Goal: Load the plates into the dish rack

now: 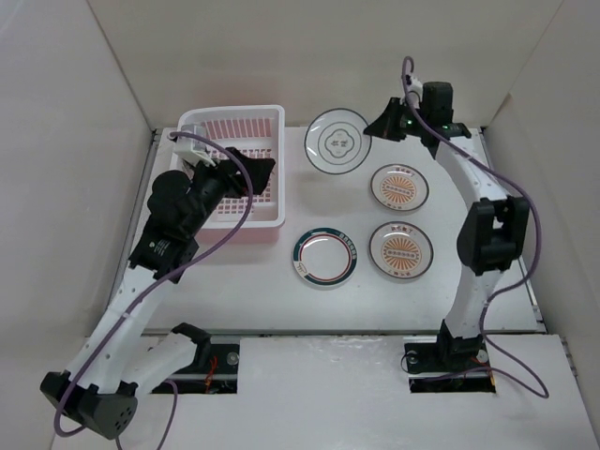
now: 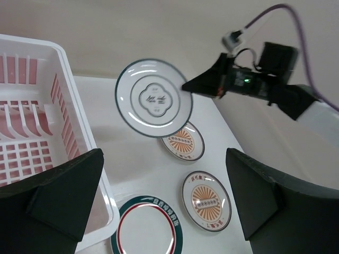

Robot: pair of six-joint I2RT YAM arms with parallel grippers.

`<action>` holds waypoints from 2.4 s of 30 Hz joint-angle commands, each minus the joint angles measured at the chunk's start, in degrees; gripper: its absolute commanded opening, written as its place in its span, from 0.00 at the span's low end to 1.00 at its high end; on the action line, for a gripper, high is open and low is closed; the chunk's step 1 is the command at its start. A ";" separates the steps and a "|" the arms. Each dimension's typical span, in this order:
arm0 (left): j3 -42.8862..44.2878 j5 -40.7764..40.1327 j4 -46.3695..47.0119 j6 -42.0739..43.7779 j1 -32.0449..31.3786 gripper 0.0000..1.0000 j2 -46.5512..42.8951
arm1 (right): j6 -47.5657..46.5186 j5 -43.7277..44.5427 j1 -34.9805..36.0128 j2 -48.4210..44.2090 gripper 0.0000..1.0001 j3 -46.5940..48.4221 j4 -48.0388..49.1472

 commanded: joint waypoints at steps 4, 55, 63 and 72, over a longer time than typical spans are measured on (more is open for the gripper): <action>1.13 1.29 8.80 1.86 -0.38 0.99 5.50 | -1.02 -5.03 -0.22 -12.64 0.00 -5.69 8.13; 16.00 -28.67 9.06 38.86 2.95 0.00 17.29 | -0.32 -11.13 5.14 -16.34 1.00 -16.94 19.03; 7.91 -27.28 23.91 47.48 9.19 0.00 21.67 | -1.90 -9.45 6.99 -17.48 1.00 -20.63 19.03; 8.70 -20.41 30.07 43.88 17.02 0.00 32.22 | -3.57 -8.22 8.92 -20.38 1.00 -23.62 19.03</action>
